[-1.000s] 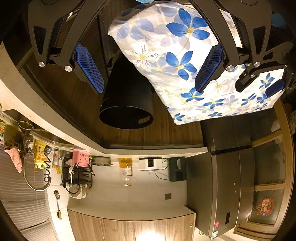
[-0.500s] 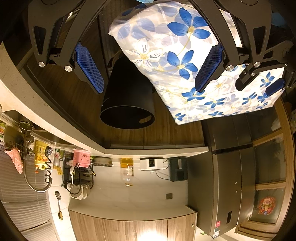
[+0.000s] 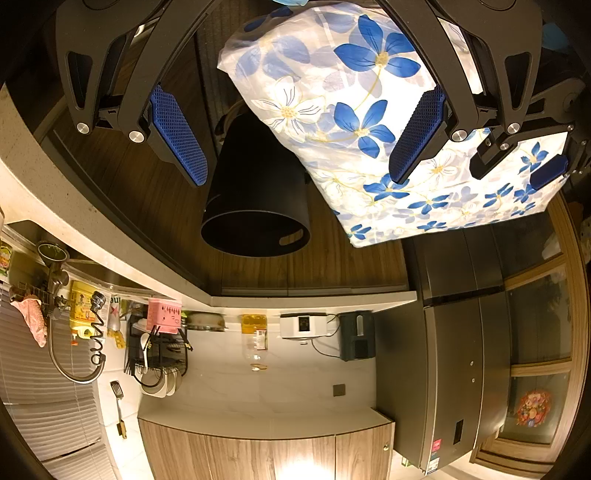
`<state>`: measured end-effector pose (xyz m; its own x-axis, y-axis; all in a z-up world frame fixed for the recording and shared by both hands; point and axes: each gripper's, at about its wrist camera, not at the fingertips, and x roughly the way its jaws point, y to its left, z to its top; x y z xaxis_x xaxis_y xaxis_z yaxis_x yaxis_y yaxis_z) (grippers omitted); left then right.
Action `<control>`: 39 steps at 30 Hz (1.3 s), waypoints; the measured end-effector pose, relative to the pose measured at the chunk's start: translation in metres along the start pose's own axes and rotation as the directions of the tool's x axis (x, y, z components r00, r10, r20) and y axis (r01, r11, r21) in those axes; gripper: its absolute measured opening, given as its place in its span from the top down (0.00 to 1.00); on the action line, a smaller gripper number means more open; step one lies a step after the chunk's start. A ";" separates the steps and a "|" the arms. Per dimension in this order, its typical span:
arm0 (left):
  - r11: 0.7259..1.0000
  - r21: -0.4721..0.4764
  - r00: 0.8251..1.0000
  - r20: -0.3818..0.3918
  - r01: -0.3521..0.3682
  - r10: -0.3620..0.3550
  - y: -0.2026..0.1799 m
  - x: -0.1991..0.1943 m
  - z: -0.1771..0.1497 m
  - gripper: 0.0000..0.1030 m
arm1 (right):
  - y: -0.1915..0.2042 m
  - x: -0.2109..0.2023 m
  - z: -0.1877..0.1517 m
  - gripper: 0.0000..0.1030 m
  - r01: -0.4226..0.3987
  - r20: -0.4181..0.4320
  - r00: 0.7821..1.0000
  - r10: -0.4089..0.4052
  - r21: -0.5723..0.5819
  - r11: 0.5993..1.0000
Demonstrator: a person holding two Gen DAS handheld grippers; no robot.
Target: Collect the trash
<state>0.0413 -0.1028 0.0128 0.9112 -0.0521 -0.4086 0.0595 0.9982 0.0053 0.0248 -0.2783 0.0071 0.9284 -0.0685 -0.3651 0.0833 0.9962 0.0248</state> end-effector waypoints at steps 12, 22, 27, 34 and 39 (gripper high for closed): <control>1.000 0.001 1.000 0.000 0.001 -0.001 0.000 0.000 0.000 0.06 | -0.001 0.000 0.000 0.05 0.000 0.000 1.000 0.000 0.001 1.000; 1.000 0.001 1.000 -0.001 0.002 -0.002 0.000 0.000 0.000 0.06 | -0.001 0.000 0.000 0.05 0.000 0.000 1.000 0.000 0.002 1.000; 1.000 0.002 1.000 0.000 0.002 -0.002 0.000 0.000 0.000 0.06 | -0.001 0.000 0.000 0.05 0.002 0.000 1.000 -0.002 0.002 1.000; 1.000 0.003 1.000 -0.001 0.002 -0.002 0.000 0.000 -0.001 0.06 | -0.003 0.000 0.000 0.05 0.003 -0.001 1.000 -0.003 0.005 1.000; 1.000 0.002 1.000 -0.001 0.002 -0.002 -0.001 0.000 -0.001 0.06 | -0.003 -0.001 -0.001 0.05 0.005 -0.001 1.000 -0.005 0.006 1.000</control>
<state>0.0408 -0.1033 0.0124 0.9107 -0.0546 -0.4094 0.0624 0.9980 0.0058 0.0238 -0.2815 0.0066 0.9277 -0.0732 -0.3661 0.0897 0.9956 0.0283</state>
